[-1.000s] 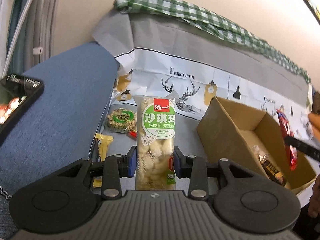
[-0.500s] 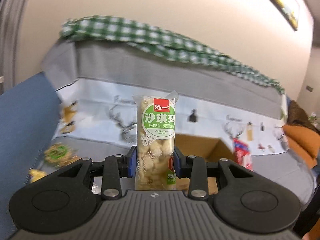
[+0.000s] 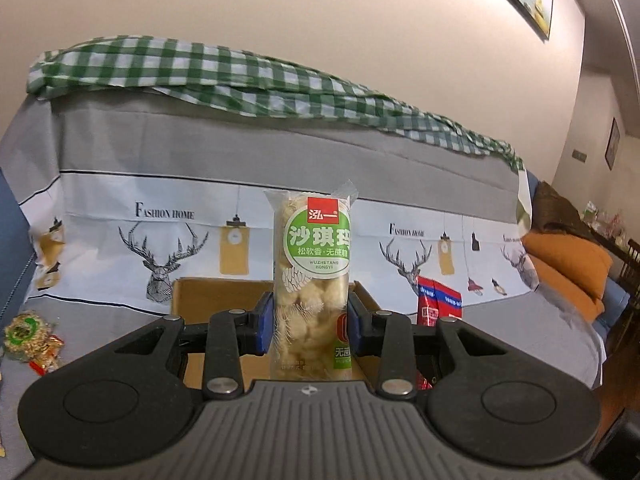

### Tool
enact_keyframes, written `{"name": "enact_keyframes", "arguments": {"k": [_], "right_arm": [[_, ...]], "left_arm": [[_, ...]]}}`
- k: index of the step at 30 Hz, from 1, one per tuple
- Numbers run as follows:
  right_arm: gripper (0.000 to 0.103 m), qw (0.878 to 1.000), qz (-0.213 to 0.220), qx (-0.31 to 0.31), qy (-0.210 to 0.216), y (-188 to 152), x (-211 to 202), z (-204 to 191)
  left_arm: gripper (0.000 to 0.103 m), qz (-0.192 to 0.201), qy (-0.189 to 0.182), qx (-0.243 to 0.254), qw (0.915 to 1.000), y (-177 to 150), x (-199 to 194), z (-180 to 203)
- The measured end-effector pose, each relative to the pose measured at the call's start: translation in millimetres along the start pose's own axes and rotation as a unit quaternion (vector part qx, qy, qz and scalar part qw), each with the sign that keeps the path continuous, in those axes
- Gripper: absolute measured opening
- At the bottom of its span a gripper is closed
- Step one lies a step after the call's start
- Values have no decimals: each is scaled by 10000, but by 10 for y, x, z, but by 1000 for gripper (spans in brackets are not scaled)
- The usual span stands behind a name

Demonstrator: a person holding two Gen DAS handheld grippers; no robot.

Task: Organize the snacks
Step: 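Carry both snacks over the cardboard box and open both tools to drop them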

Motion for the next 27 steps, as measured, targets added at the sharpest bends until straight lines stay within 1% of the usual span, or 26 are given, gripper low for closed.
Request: {"name": "enact_keyframes", "arguments": {"k": [4, 10, 21, 22, 23, 24, 25, 26, 27], "right_arm": [[45, 10000, 15, 56, -41, 6, -9, 32], [46, 10000, -29, 56, -47, -5, -8, 26], [46, 9999, -20, -90, -73, -11, -3, -14], [46, 9999, -49, -114, -92, -21, 7, -21], [50, 9998, -116, -152, -105, -37, 24, -27], [50, 9995, -179, -214, -168, -58, 41, -38], [59, 9992, -179, -274, -249, -61, 43, -43], [74, 9991, -133, -279, -278, -43, 39, -47], [79, 9993, -94, -246, -250, -30, 28, -43]], "left_arm": [[40, -85, 43, -15, 10000, -48, 113, 18], [40, -141, 91, 101, 9998, -66, 179, 23], [40, -141, 218, 126, 9996, 12, 241, 9], [42, -130, 239, 132, 9995, 38, 253, 6], [53, -103, 266, 126, 9995, 71, 256, 5], [62, -77, 257, 106, 9996, 98, 251, -1], [74, -11, 227, 83, 9997, 125, 227, -7], [77, 92, 186, 90, 9997, 141, 188, -16], [77, 211, 161, 145, 9995, 146, 135, -29]]}}
Point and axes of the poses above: each gripper's, at about its wrist camera, not at the fingertips, and x roughly the way its jaws point, z to its right, y to its top, the point moved 6 cm from there along x, roughly the way its jaws point, and after that the axes turned 8 degrees about z, right-handed, at the moved point
